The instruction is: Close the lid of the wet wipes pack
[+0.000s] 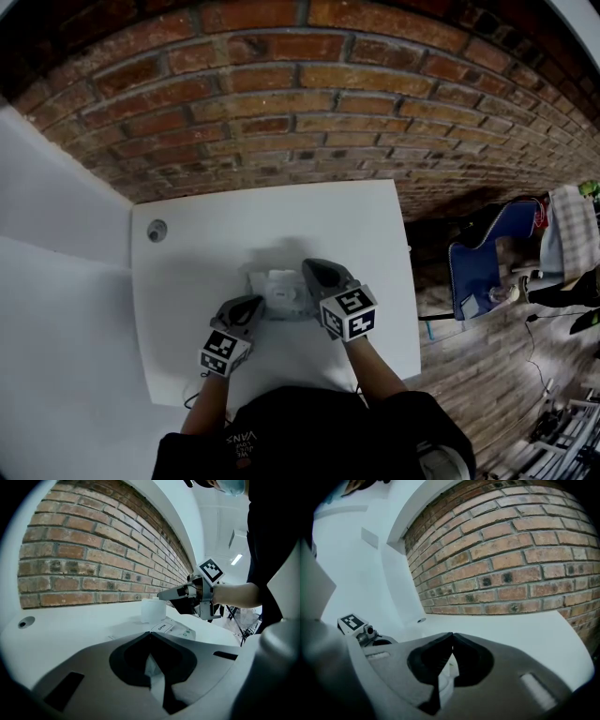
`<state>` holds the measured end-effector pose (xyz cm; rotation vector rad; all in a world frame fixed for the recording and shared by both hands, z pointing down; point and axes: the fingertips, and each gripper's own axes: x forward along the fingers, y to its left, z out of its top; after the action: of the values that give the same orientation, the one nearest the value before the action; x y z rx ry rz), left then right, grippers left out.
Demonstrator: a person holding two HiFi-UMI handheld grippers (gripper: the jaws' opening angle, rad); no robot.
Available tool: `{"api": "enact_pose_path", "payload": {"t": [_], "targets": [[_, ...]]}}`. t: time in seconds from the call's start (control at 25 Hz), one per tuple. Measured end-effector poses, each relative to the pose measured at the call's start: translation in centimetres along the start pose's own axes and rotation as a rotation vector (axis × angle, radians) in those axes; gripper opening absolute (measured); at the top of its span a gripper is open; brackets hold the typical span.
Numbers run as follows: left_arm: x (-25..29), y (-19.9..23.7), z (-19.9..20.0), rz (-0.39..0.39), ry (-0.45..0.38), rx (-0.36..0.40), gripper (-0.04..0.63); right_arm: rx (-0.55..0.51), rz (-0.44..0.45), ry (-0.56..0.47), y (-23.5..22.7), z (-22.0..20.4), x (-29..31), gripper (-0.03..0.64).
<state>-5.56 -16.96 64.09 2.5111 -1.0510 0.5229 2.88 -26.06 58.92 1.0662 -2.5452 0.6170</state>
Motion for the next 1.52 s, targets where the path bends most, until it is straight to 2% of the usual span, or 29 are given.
{"api": "enact_pose_path", "payload": {"t": [1.52], "targets": [[-0.3,-0.4,-0.3,-0.007,0.009,-0.008,-0.002,-0.019,0.037,0.062,3.6,-1.5,-2.4,-0.002]]}}
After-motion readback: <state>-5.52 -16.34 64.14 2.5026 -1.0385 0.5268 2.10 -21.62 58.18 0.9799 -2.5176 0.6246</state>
